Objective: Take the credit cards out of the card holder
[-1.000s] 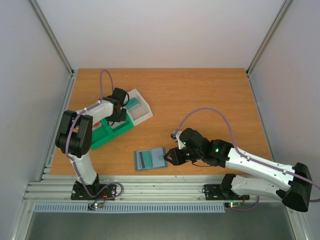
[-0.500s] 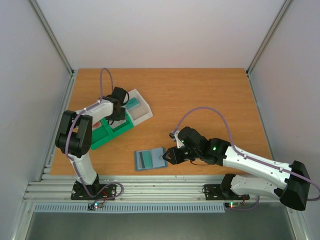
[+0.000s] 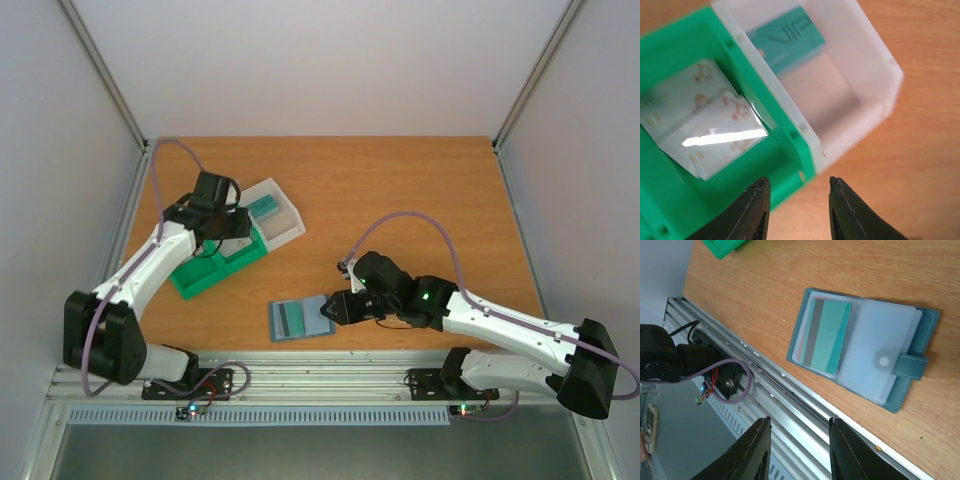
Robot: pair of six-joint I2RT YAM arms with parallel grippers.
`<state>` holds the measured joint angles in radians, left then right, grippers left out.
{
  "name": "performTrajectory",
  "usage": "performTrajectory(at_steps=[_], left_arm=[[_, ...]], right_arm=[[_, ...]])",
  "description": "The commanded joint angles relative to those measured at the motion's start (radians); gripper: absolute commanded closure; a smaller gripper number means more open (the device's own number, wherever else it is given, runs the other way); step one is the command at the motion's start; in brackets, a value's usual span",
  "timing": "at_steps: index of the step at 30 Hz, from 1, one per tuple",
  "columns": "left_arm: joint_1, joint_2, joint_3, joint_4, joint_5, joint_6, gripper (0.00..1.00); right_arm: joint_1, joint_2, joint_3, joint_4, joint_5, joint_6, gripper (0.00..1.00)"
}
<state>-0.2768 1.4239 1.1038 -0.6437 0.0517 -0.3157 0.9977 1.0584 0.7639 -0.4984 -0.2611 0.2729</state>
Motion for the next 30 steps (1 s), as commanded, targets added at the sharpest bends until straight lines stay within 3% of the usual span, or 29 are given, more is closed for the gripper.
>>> performTrajectory(at_steps=[1,7,15,23,30], left_arm=[[-0.005,-0.12,-0.112,-0.03,0.207,-0.067,0.65],[-0.034,-0.3,-0.31,-0.012,0.381,-0.186,0.64],[-0.116,-0.454,-0.477,0.054,0.45,-0.325,0.64],[-0.159,-0.508,-0.613,0.19,0.498,-0.464,0.66],[-0.167,-0.497,-0.676,0.254,0.51,-0.489,0.67]], right_arm=[[-0.005,0.06,-0.003,0.091,-0.021,0.061,0.67],[0.001,0.175,-0.009,0.181,-0.058,0.066,0.72],[0.001,0.366,0.001,0.32,-0.046,0.081,0.75],[0.001,0.527,0.023,0.387,-0.068,0.075,0.76],[0.001,0.603,0.031,0.397,-0.059,0.068,0.76]])
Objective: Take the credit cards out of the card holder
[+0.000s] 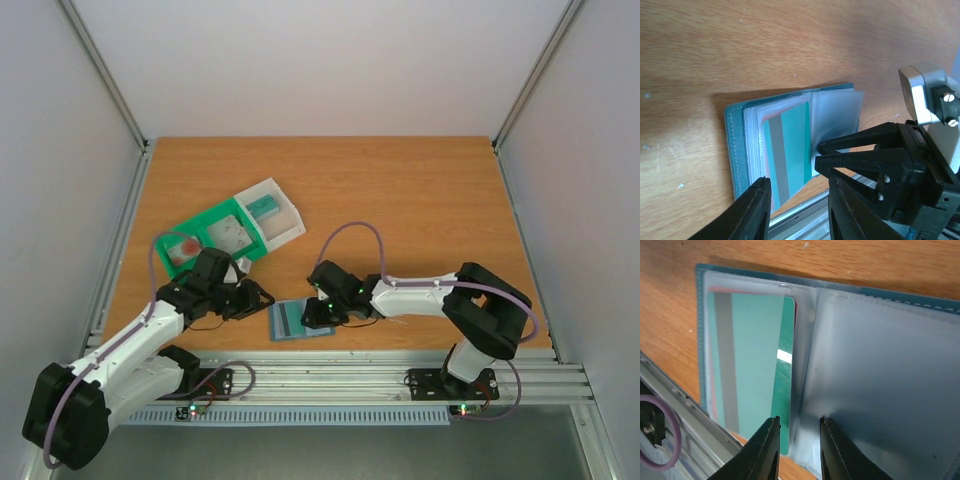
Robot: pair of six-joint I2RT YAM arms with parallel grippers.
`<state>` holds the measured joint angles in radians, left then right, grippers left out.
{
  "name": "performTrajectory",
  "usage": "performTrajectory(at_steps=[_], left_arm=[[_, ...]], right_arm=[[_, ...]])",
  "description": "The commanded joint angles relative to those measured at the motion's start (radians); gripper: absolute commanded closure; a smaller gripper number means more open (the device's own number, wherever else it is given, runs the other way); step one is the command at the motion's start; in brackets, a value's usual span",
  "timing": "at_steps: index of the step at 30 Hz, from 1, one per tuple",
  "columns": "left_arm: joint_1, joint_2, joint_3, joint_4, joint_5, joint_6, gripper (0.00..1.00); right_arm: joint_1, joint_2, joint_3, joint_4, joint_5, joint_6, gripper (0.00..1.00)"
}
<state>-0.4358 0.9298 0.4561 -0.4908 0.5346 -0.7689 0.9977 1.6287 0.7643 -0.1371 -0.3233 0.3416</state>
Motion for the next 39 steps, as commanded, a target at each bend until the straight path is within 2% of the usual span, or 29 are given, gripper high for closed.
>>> performTrajectory(at_steps=[1,7,12,18,24,39], left_arm=[[-0.008,-0.005,-0.038,0.122,0.029,-0.047,0.68],[-0.01,0.003,-0.091,0.208,0.04,-0.094,0.8],[-0.016,0.03,-0.122,0.268,0.039,-0.114,0.87],[-0.026,0.104,-0.157,0.375,0.065,-0.147,0.88],[-0.034,0.158,-0.154,0.357,0.024,-0.117,0.94],[-0.035,0.241,-0.172,0.345,-0.027,-0.056,0.92]], right_arm=[[0.0,0.046,0.033,0.04,0.0,-0.002,0.76],[0.001,0.078,0.017,0.077,-0.021,0.008,0.77],[0.001,0.089,0.006,0.109,-0.039,0.013,0.81],[0.001,0.084,-0.016,0.134,-0.057,0.029,0.81],[-0.001,0.056,-0.021,0.134,-0.053,0.03,0.82],[-0.001,0.091,-0.013,0.212,-0.093,0.042,0.82]])
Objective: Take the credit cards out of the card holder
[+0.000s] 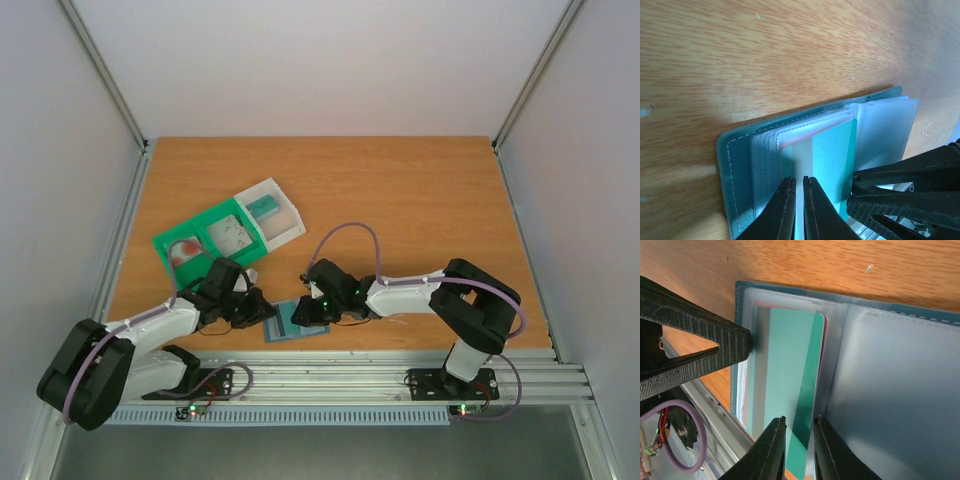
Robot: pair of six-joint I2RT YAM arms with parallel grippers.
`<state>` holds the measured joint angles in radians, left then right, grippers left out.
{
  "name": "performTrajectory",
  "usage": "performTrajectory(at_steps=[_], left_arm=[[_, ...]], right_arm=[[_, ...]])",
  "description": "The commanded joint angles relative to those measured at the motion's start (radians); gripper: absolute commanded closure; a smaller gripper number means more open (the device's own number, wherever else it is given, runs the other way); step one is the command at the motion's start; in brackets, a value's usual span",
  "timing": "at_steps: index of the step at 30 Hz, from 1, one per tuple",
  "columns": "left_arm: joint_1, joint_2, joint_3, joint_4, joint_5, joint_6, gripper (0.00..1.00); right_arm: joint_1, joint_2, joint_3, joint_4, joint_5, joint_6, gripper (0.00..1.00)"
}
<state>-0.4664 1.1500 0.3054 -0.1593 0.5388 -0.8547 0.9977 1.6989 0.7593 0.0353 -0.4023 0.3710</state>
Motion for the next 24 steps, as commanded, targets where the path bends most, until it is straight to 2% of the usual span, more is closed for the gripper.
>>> performTrajectory(at_steps=[1,6,10,15,24], left_arm=[[-0.005,0.024,-0.022,0.013,-0.031,0.031,0.92],[-0.005,0.03,-0.022,0.019,-0.033,0.032,0.91],[-0.005,0.029,-0.022,0.014,-0.037,0.032,0.9],[-0.005,0.026,-0.023,0.006,-0.052,0.038,0.86],[-0.005,0.047,-0.032,0.032,-0.056,0.034,0.86]], right_arm=[[-0.002,0.023,-0.008,0.039,-0.014,0.011,0.83],[-0.005,0.027,-0.011,0.04,-0.013,0.012,0.89],[-0.011,0.02,-0.023,0.04,0.001,0.017,0.98],[-0.029,-0.012,-0.06,0.049,0.014,0.034,0.99],[-0.036,-0.083,-0.097,0.021,0.035,0.027,0.99]])
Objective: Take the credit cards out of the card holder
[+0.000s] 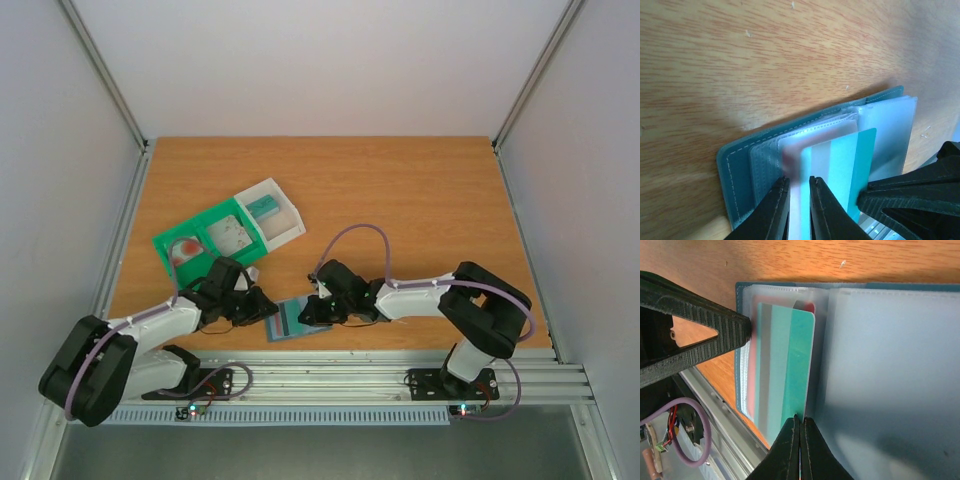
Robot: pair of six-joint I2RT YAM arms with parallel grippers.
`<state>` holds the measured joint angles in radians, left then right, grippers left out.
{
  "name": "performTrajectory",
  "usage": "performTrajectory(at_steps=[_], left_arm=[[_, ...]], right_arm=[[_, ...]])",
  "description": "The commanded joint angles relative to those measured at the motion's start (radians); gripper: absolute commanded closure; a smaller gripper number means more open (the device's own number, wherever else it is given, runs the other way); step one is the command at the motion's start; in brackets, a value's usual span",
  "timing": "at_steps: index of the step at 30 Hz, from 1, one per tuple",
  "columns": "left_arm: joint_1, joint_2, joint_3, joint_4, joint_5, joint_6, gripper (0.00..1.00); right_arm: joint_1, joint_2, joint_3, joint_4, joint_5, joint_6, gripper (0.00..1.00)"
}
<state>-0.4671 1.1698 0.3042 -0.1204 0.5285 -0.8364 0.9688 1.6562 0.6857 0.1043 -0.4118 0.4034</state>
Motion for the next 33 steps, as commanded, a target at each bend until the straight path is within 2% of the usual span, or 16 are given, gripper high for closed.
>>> performTrajectory(at_steps=[1,11,18,24,25,29,33], left_arm=[[-0.004,0.028,-0.031,-0.005,-0.046,0.016,0.86],[-0.004,-0.008,-0.033,0.0,-0.02,-0.006,0.86],[-0.004,-0.173,-0.015,-0.042,-0.003,-0.072,0.67],[-0.004,-0.364,0.037,-0.127,0.014,-0.149,0.56],[-0.004,-0.395,0.044,-0.134,0.019,-0.166,0.55],[-0.004,-0.487,0.08,-0.156,0.044,-0.287,0.5],[-0.004,-0.536,0.088,-0.111,0.092,-0.411,0.46]], right_arm=[[-0.007,-0.049,-0.026,-0.056,0.052,-0.009,0.99],[-0.007,-0.177,-0.023,-0.205,0.139,-0.057,0.99],[-0.007,-0.318,-0.036,-0.274,0.218,-0.163,0.99],[0.026,-0.449,-0.026,-0.317,0.34,-0.376,0.99],[0.041,-0.468,-0.021,-0.324,0.373,-0.46,0.99],[0.1,-0.525,-0.014,-0.318,0.515,-0.637,0.99],[0.143,-0.538,-0.003,-0.297,0.613,-0.764,0.99]])
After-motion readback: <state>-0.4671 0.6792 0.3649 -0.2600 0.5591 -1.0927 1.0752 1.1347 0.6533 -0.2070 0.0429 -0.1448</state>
